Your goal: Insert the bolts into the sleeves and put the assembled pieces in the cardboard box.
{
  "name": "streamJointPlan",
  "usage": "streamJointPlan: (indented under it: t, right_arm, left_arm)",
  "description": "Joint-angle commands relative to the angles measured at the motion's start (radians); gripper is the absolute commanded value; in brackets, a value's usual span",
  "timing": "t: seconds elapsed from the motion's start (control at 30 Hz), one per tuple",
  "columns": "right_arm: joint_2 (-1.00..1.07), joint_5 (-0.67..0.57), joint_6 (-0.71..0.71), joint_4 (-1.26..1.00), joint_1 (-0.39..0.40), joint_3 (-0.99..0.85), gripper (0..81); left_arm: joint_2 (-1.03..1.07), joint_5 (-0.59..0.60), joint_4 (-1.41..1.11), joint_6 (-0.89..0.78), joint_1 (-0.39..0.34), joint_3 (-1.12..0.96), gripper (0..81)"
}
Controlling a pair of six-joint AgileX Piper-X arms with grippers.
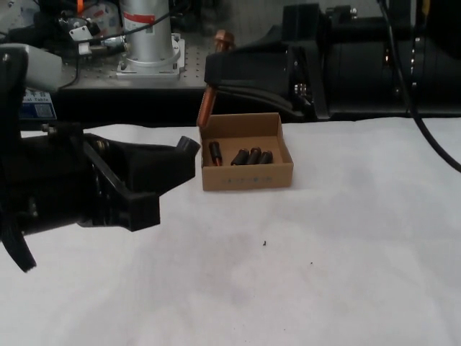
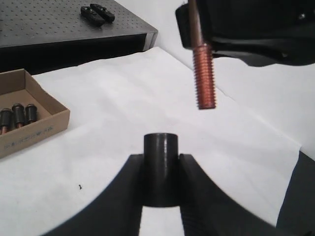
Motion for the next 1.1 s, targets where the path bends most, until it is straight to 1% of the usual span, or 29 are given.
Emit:
streamJointPlan:
  t: [0.0,0.13,0.27,0.33,0.6,0.8,1.07]
  right_arm:
    - [-0.003,-0.013,-0.013,-0.010,-0.005,-0.004,2.8]
    - [-0.003,-0.010,-0.012,-0.010,-0.005,-0.004,2.8]
    - [-0.003,0.003,-0.016,-0.010,-0.005,-0.004,2.8]
    - [-0.003,0.005,-0.016,-0.010,-0.005,-0.004,2.8]
    - [-0.003,0.005,-0.016,-0.010,-0.005,-0.004,2.8]
    - [-0.003,0.005,-0.016,-0.010,-0.005,-0.004,2.8]
    - [-0.003,0.005,-0.016,-0.010,-0.005,-0.004,2.8]
  left_arm:
    - [-0.006,0.007,-0.007,0.018,0.001,-0.010,0.6]
    - [-0.006,0.010,-0.030,0.001,0.001,-0.010,0.6]
    - [-0.006,0.087,-0.095,-0.044,0.001,-0.010,0.6]
    - [-0.006,0.106,-0.105,-0.060,0.001,-0.010,0.6]
    - [-0.006,0.106,-0.105,-0.066,0.001,-0.010,0.6]
    - [-0.006,0.025,-0.105,-0.066,0.001,-0.010,0.6]
    - [-0.006,0.025,-0.181,-0.066,0.001,-0.010,0.6]
